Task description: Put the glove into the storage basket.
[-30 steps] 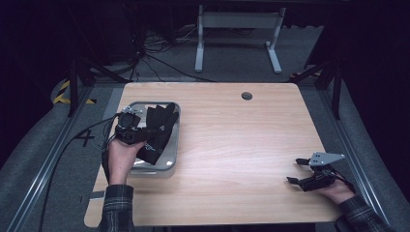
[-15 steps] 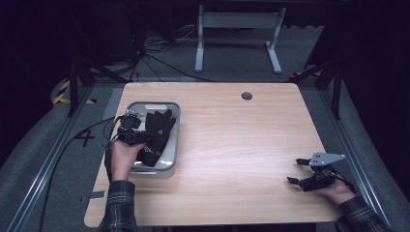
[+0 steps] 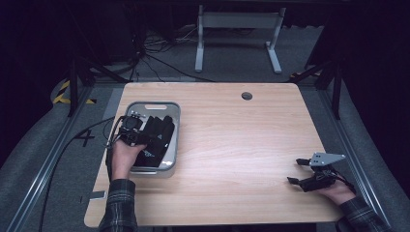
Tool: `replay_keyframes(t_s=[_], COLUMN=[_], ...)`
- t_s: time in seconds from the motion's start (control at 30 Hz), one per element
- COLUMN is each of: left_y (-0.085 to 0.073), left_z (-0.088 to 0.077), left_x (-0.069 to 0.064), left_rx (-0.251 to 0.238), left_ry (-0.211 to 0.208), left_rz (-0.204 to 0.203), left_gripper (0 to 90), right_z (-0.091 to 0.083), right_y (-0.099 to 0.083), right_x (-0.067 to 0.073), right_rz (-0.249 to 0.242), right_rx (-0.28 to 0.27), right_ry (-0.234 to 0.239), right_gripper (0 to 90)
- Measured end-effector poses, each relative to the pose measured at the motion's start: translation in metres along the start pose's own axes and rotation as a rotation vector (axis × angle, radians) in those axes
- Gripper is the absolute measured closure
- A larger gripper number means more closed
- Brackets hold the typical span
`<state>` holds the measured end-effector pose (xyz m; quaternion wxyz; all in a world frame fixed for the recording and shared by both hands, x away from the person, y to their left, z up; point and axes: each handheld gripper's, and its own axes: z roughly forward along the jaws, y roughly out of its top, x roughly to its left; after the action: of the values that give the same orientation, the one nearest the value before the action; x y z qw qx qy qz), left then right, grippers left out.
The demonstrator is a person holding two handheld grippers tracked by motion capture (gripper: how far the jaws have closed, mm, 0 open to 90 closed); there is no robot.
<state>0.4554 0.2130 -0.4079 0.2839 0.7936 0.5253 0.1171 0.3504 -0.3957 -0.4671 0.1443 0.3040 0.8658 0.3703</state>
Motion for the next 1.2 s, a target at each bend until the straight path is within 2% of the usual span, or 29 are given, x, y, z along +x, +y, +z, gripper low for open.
replay_keyframes(t_s=[0.03, 0.07, 0.1, 0.17, 0.4, 0.67, 0.7, 0.87, 1.07, 1.1, 1.2], left_y=[0.000, 0.000, 0.000, 0.000, 0.004, 0.016, 0.016, 0.026, 0.030, 0.030, 0.029], left_z=[-0.002, -0.004, -0.006, -0.010, -0.018, -0.022, -0.022, -0.025, -0.024, -0.024, -0.022], left_x=[0.000, 0.000, 0.000, -0.002, -0.014, -0.045, -0.045, -0.067, -0.090, -0.090, -0.101], left_rx=[-0.013, -0.027, -0.037, -0.058, -0.092, -0.117, -0.117, -0.144, -0.163, -0.163, -0.177], left_ry=[0.009, 0.016, 0.020, 0.015, -0.033, -0.079, -0.079, -0.111, -0.140, -0.140, -0.164], left_rz=[-0.002, -0.004, -0.008, -0.010, 0.012, 0.072, 0.072, 0.123, 0.161, 0.161, 0.178], left_gripper=[36.3, 29.5, 27.5, 26.1, 18.8, 15.0, 14.9, 15.0, 15.1, 15.1, 15.2], right_z=[0.000, 0.000, 0.000, 0.000, 0.000, 0.000, 0.000, 0.000, 0.000, 0.000, 0.000], right_y=[0.000, 0.000, 0.000, 0.000, 0.000, 0.000, 0.000, 0.000, 0.000, 0.000, 0.000], right_x=[0.000, 0.000, 0.000, 0.000, 0.000, 0.000, 0.000, 0.000, 0.000, 0.000, 0.000], right_rz=[0.000, 0.000, 0.000, 0.000, 0.000, 0.000, 0.000, 0.000, 0.000, 0.000, 0.000], right_rx=[0.000, 0.000, 0.000, 0.000, 0.000, 0.000, 0.000, 0.000, 0.000, 0.000, 0.000], right_ry=[0.000, 0.000, 0.000, 0.000, 0.001, 0.000, 0.000, 0.000, 0.000, 0.000, 0.000], right_gripper=[15.1, 15.2, 15.1, 15.1, 15.2, 15.1, 15.1, 15.1, 15.0, 15.0, 15.1])
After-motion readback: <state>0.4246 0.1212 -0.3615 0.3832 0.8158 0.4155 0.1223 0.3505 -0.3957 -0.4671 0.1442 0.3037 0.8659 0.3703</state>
